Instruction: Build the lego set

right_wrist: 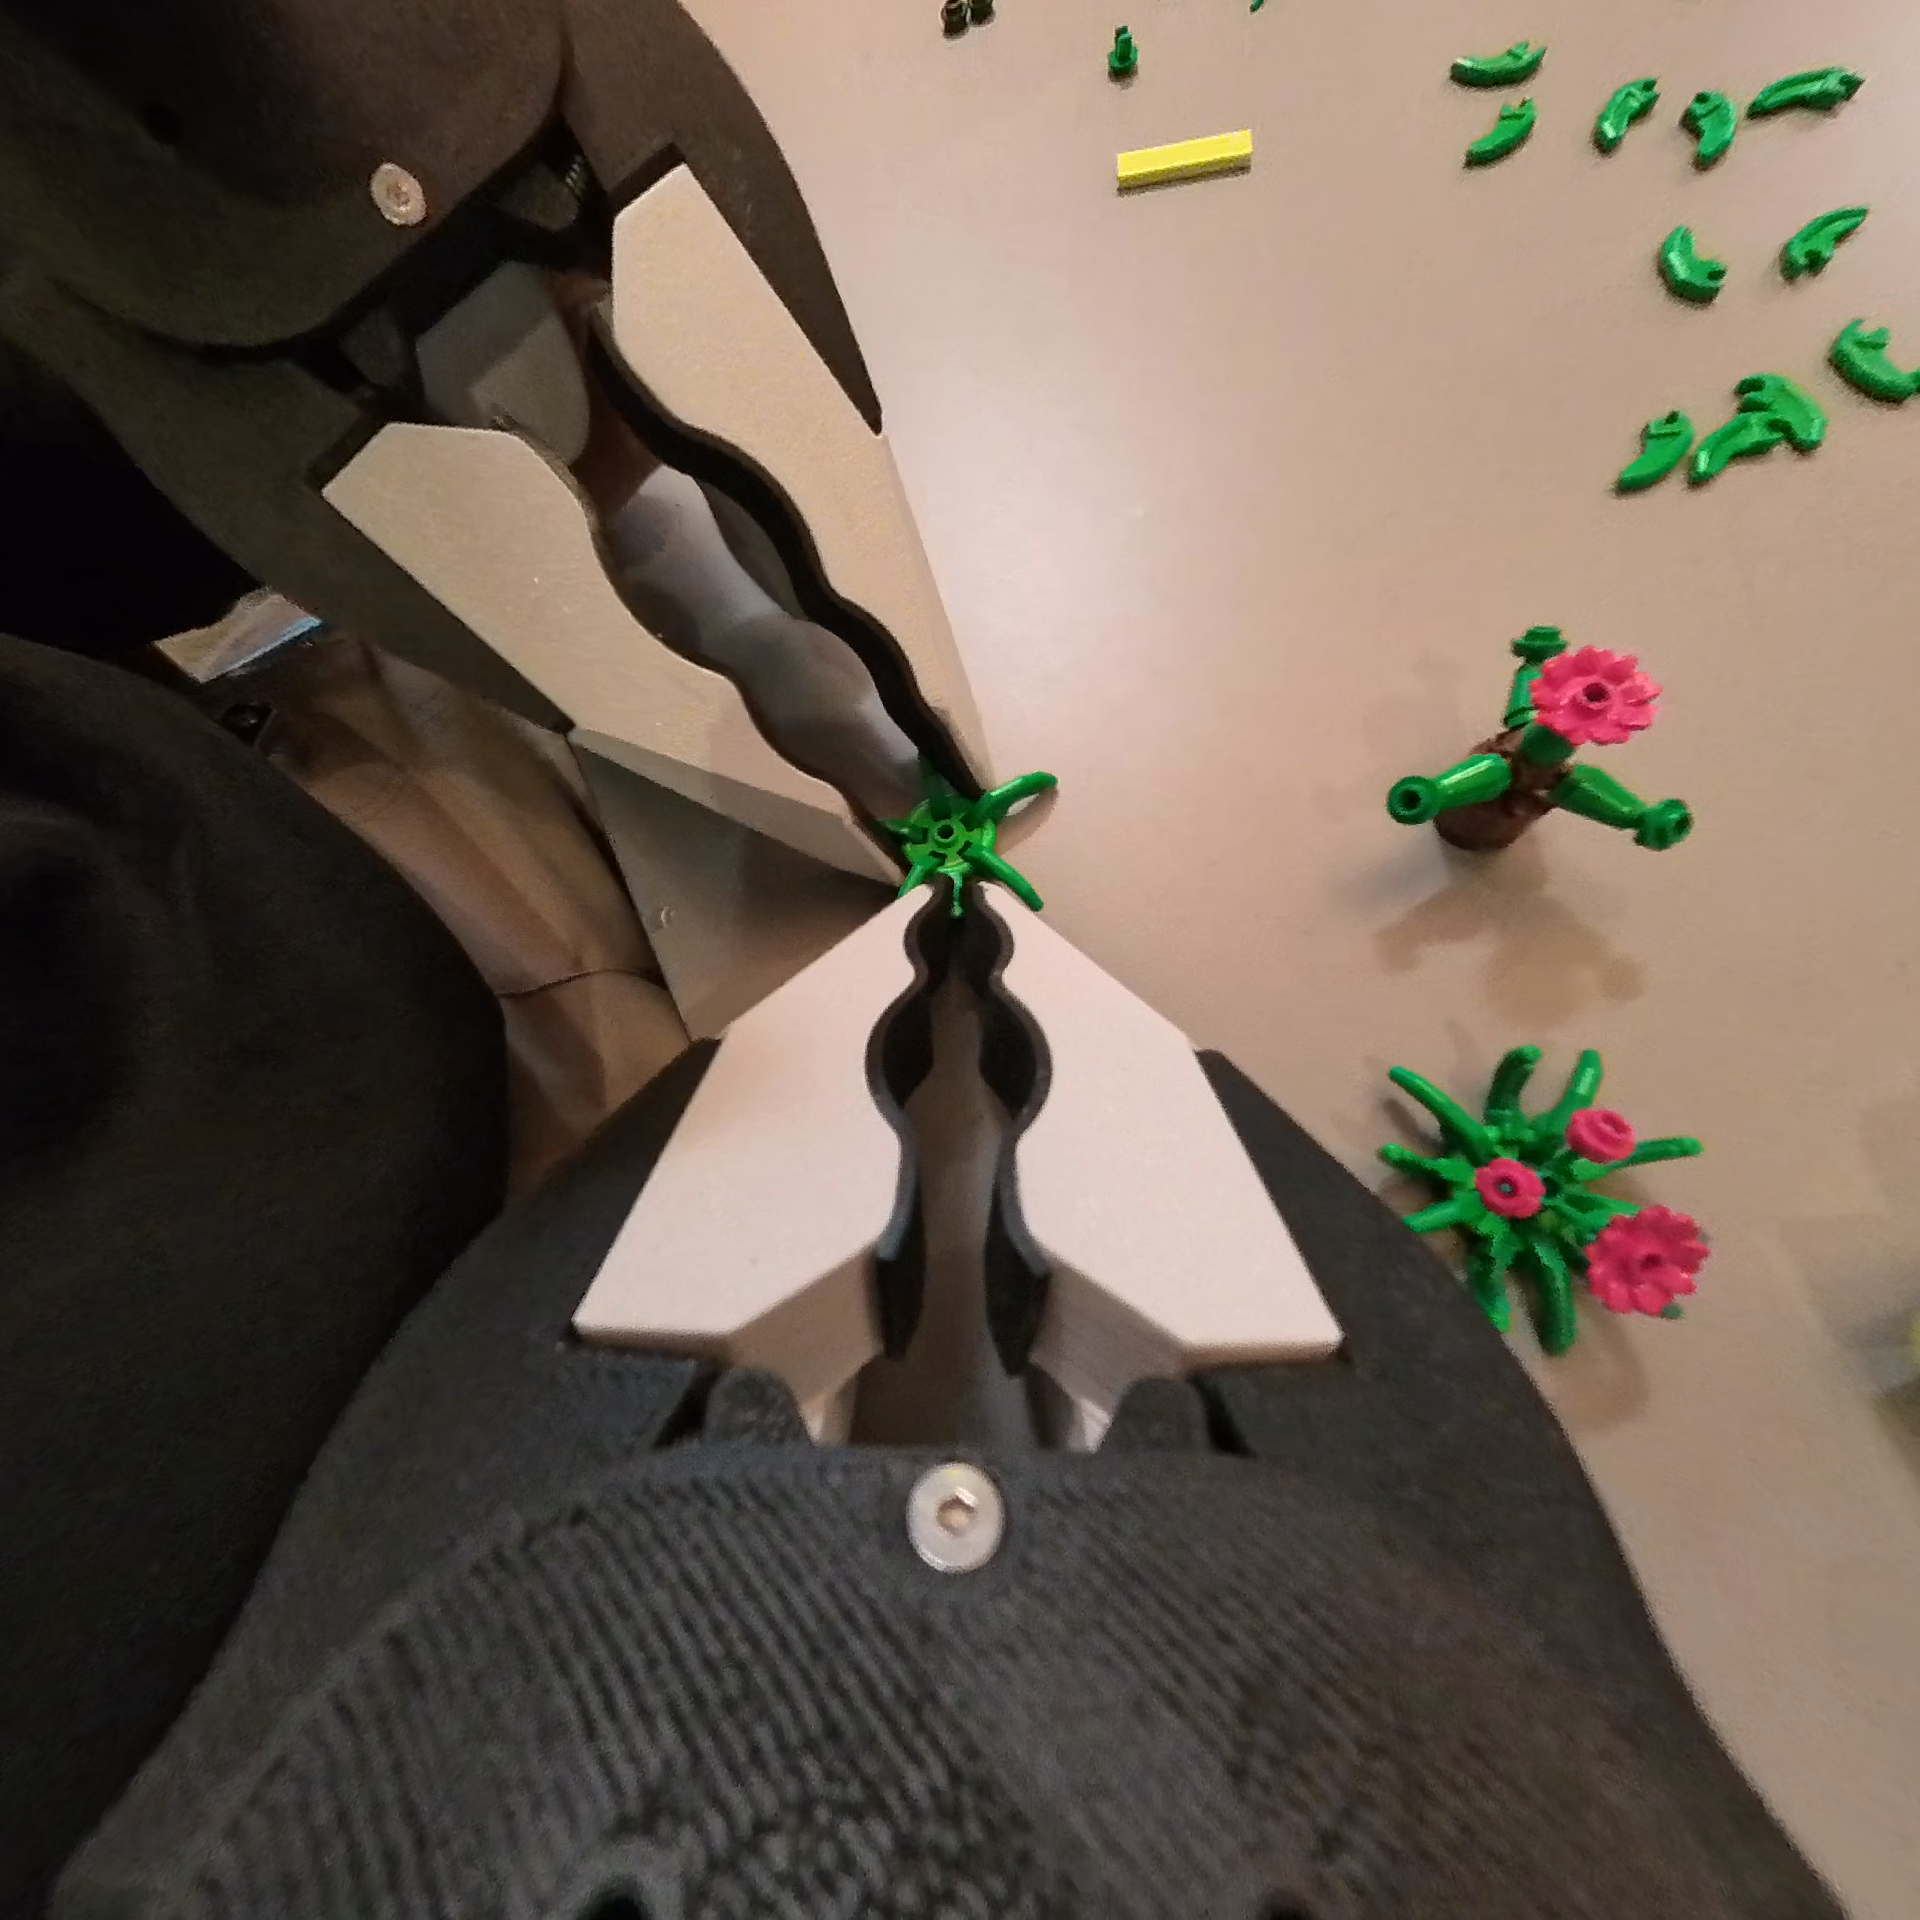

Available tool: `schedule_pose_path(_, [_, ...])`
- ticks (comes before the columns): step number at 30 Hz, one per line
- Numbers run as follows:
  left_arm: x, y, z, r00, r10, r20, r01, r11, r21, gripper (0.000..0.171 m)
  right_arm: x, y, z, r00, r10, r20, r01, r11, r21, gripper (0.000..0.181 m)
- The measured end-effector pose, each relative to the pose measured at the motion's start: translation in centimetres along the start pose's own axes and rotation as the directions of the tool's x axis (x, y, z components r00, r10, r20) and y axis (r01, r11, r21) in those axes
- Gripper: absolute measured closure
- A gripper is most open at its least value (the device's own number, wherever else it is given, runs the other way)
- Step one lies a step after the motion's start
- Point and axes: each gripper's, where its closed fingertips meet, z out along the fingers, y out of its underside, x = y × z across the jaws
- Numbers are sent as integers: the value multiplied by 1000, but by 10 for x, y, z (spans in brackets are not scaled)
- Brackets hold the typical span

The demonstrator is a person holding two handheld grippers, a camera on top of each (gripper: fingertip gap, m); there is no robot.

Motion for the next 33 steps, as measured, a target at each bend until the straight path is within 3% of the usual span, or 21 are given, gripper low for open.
schedule_pose_path(10, [-2,0,0,1000,9,23,-9,1000,-2,153,1,-2,1,998,52,26,-52,999,0,181])
schedule_pose_path(24, [-1,0,0,1000,-4,20,4,1000,-1,153,0,-3,2,998,-55,-18,55,998,-26,181])
schedule_pose_path(33, [-3,0,0,1000,-13,26,13,1000,-1,153,2,-3,3,998,-43,-53,41,998,-44,181])
